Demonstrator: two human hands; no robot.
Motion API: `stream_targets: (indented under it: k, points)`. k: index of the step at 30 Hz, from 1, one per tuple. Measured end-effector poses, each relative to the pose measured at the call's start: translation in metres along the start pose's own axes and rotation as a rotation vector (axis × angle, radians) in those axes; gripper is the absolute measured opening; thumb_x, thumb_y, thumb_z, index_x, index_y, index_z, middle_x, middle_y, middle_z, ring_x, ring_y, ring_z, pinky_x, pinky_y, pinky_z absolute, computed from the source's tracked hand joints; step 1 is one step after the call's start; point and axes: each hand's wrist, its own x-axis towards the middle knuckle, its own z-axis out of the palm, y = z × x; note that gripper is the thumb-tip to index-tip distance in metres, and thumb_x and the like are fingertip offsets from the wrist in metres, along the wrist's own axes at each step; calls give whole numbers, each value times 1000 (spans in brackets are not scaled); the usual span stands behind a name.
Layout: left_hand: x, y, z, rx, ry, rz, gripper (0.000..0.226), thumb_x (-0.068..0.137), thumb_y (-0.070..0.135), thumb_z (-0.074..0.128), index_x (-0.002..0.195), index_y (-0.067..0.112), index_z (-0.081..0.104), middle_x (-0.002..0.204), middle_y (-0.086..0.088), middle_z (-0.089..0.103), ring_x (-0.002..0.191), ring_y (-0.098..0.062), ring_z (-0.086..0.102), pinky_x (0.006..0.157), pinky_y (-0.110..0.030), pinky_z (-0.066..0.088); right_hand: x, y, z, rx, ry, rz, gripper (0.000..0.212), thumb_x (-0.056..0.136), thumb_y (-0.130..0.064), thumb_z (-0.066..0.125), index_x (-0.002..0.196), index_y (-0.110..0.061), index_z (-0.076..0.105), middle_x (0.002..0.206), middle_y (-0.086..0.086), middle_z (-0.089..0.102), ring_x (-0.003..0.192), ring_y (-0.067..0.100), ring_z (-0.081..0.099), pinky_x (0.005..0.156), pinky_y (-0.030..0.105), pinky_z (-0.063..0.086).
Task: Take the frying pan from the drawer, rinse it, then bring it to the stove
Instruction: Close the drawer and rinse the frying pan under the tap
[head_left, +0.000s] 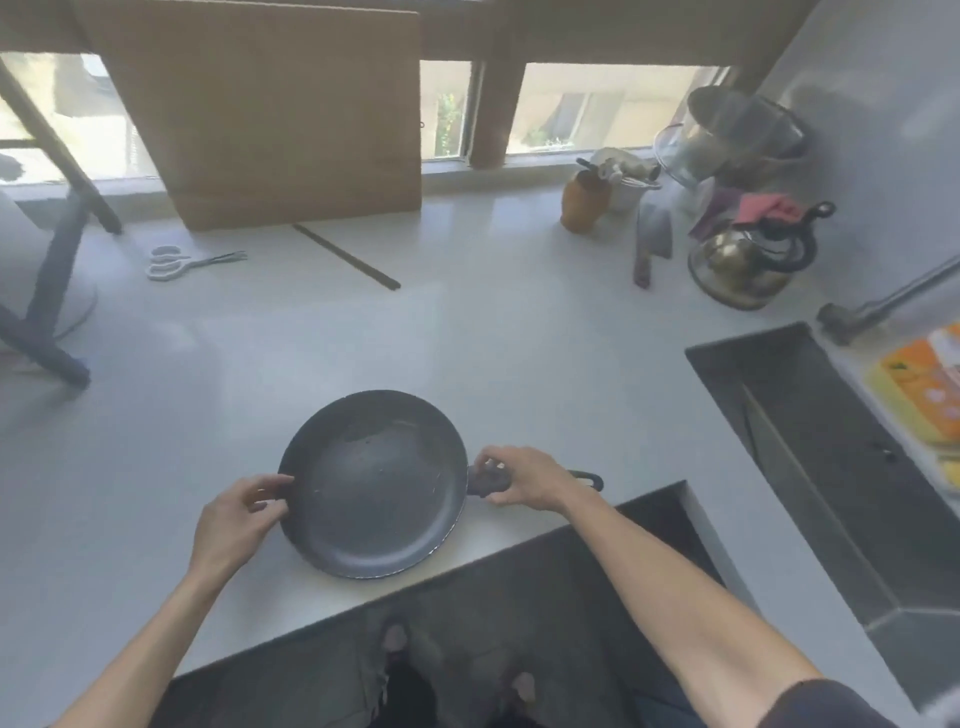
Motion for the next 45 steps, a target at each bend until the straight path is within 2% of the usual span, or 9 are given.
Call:
stream_targets:
  k: [2,6,10,14,20,27,30,36,45]
  points:
    - [5,11,5,18,-19,37,32,78,1,65,98,25,72,102,-1,72,94,-19,66,87,-30,47,-15,9,-1,97,38,46,31,70,-30,70,97,-38,56,105,-8,65,97,14,59,78,30,44]
    - [25,57,21,64,-136,174,37,79,1,66,93,35,71,103,4,70,91,-16,65,73,-2,43,-57,40,-9,229,141,160,32,68,-34,69,97,-42,57,105,-12,64,99,9,58,85,30,45]
    - [50,134,66,178,-314,342,49,79,5,70,86,53,67,102,13,68,86,-11,68,78,-18,48,-111,88,-36,344,310,301,33,68,-32,71,97,-40,60,100,-17,64,98,6,58,85,27,44]
    - [55,236,147,235,-427,528,46,79,3,69,86,48,67,97,17,68,85,-12,68,73,1,42,-170,151,-64,436,496,416,33,65,-33,74,92,-45,60,103,-18,66,92,2,59,86,30,46]
    - [45,372,308,208,-591,730,42,77,2,68,82,43,72,96,18,67,86,2,65,79,-17,51,-254,275,-99,553,705,546,33,63,-32,74,87,-48,59,101,-23,67,101,-6,60,96,33,47]
    - [42,473,494,389,-666,821,44,78,10,65,82,54,65,88,23,64,82,-7,64,76,-27,48,-290,411,-114,649,812,676,31,67,-31,77,86,-46,58,99,-24,68,93,-2,61,84,26,47]
    - [49,487,562,515,-656,830,33,80,14,62,103,36,70,95,13,64,86,-9,61,77,-26,44,-279,460,-105,718,822,739,31,66,-30,78,86,-45,59,97,-28,66,94,-2,59,83,27,45]
    - [101,455,677,664,-652,840,38,78,19,60,110,39,66,97,8,69,98,-17,63,84,-34,49,-231,546,-64,796,787,811,31,65,-33,77,88,-45,59,96,-20,70,93,4,65,87,35,50]
    - [163,396,745,850,-765,737,45,80,4,57,120,25,64,113,-3,70,96,-22,65,90,-34,52,-158,577,-18,855,706,903,32,67,-26,78,89,-41,61,86,-19,67,85,6,62,72,28,44]
